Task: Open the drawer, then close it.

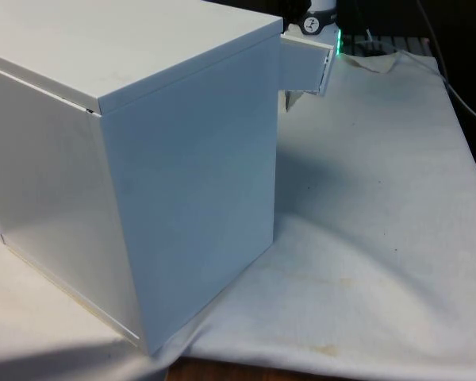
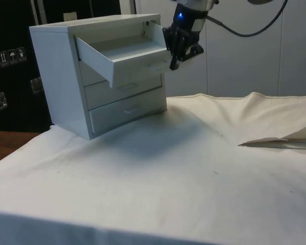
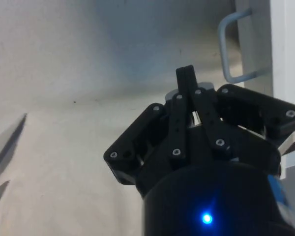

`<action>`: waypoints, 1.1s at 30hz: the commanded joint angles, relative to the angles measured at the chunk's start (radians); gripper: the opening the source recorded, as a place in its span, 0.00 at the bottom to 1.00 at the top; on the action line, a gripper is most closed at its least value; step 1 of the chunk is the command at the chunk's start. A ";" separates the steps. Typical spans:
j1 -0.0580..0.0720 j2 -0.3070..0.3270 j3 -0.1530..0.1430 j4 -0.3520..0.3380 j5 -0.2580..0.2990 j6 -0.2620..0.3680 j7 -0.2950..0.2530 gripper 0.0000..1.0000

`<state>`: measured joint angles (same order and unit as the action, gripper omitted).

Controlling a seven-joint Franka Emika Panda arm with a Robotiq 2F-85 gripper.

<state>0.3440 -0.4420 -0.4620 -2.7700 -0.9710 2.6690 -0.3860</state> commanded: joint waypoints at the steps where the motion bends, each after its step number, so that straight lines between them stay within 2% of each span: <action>1: -0.016 0.002 0.014 0.013 -0.042 -0.003 0.036 0.00; 2: 0.000 0.000 0.000 0.002 -0.013 -0.001 0.012 0.00; 3: 0.000 0.001 0.000 0.005 -0.035 -0.002 0.035 0.00; 4: -0.015 0.004 0.013 0.018 -0.073 -0.005 0.067 0.00; 10: -0.012 0.015 0.013 0.035 -0.134 -0.008 0.128 0.00; 11: 0.000 0.014 0.000 0.024 -0.109 -0.004 0.107 0.00; 12: -0.012 0.017 0.013 0.037 -0.142 -0.009 0.136 0.00; 18: -0.009 0.041 0.011 0.063 -0.189 -0.006 0.183 0.00; 19: 0.001 0.039 0.000 0.053 -0.165 -0.004 0.163 0.00; 20: -0.009 0.044 0.011 0.067 -0.195 -0.006 0.190 0.00; 26: -0.008 0.069 0.011 0.092 -0.244 -0.006 0.241 0.00; 27: 0.001 0.068 0.001 0.080 -0.214 -0.004 0.216 0.00; 28: -0.007 0.072 0.011 0.095 -0.252 -0.007 0.249 0.00; 33: -0.006 0.084 0.012 0.113 -0.300 -0.013 0.298 0.00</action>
<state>0.3450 -0.3580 -0.4610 -2.6690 -1.2430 2.6620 -0.1120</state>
